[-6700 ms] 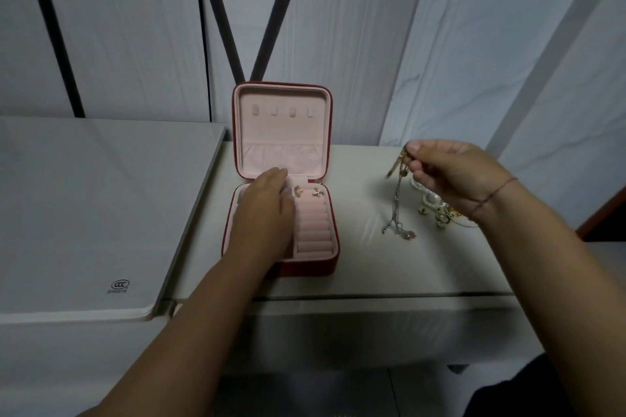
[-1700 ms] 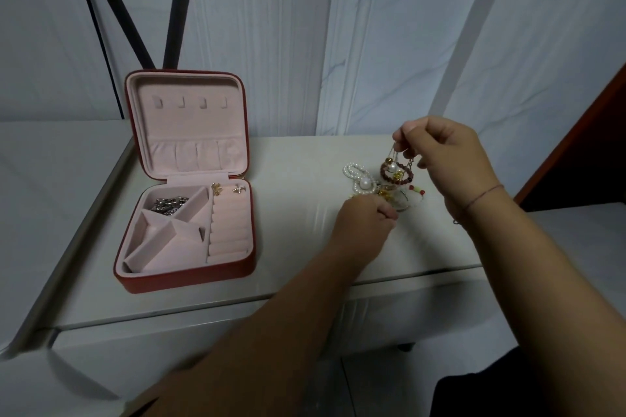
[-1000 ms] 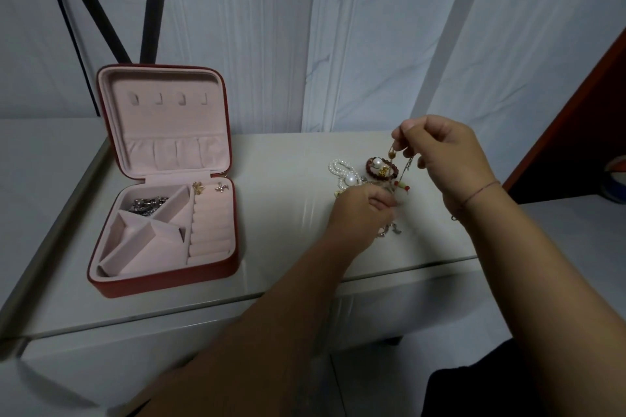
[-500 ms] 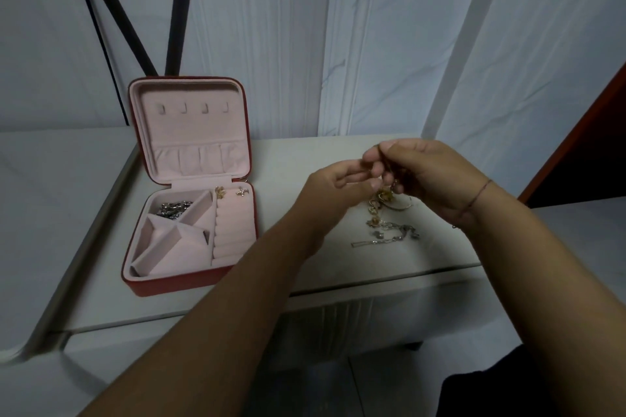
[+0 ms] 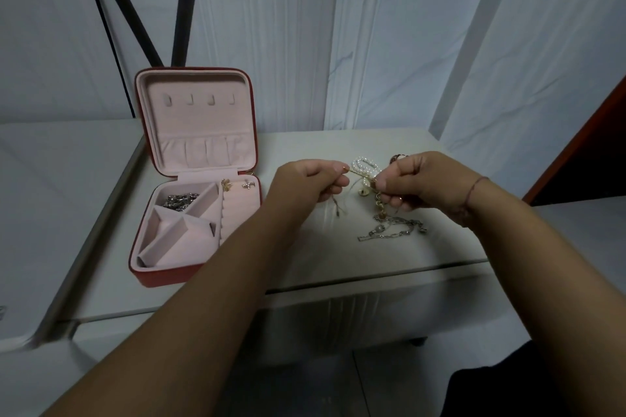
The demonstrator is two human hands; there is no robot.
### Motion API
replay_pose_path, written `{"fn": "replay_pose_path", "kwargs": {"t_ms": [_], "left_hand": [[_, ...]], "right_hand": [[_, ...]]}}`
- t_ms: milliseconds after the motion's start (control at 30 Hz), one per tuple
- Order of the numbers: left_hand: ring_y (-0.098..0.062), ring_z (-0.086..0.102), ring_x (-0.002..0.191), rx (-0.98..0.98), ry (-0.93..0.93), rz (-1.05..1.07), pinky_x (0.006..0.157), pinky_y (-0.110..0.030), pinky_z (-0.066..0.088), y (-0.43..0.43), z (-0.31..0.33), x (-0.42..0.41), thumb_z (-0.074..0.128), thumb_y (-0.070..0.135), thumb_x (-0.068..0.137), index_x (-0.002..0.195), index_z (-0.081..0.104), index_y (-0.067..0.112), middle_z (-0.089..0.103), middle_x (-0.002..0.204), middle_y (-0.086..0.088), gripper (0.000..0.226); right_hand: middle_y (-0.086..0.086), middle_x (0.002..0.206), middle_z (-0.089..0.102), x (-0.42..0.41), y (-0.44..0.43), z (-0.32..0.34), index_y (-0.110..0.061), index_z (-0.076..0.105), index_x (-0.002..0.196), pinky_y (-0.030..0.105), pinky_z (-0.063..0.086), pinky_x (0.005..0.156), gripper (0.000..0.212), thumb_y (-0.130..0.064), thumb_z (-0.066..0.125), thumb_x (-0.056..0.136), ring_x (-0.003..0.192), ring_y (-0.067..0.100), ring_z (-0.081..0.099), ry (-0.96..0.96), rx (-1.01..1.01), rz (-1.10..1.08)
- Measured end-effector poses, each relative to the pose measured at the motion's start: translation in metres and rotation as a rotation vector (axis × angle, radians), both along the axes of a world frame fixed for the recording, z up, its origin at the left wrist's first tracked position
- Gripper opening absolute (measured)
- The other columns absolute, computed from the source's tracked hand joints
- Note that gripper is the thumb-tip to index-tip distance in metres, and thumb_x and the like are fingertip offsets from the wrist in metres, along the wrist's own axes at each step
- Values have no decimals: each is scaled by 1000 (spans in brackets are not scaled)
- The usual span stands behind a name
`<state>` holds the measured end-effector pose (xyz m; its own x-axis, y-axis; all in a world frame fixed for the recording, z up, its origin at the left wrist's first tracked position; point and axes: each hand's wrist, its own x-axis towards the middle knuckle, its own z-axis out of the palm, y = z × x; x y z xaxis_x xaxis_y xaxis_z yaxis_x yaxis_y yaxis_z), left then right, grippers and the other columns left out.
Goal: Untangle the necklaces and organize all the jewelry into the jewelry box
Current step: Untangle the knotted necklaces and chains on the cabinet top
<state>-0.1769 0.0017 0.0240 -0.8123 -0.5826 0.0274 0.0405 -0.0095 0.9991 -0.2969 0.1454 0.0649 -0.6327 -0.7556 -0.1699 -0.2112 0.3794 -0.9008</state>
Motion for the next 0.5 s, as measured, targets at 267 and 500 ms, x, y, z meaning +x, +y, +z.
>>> {"fn": "replay_pose_path", "kwargs": {"t_ms": [267, 500], "left_hand": [[-8, 52, 50, 34, -41, 36, 60, -25, 48, -2, 3, 3, 54, 25, 96, 81, 63, 11, 64, 70, 0, 22], [-5, 39, 40, -63, -84, 96, 40, -15, 35, -6, 2, 6, 54, 31, 96, 82, 67, 14, 66, 74, 3, 26]], "right_hand": [[13, 68, 65, -5, -4, -5, 5, 69, 82, 23, 46, 63, 24, -18, 66, 87, 61, 16, 55, 24, -94, -52], [-2, 52, 63, -8, -5, -4, -6, 64, 72, 16, 43, 58, 25, -25, 65, 88, 47, 3, 55, -8, -186, -173]]}}
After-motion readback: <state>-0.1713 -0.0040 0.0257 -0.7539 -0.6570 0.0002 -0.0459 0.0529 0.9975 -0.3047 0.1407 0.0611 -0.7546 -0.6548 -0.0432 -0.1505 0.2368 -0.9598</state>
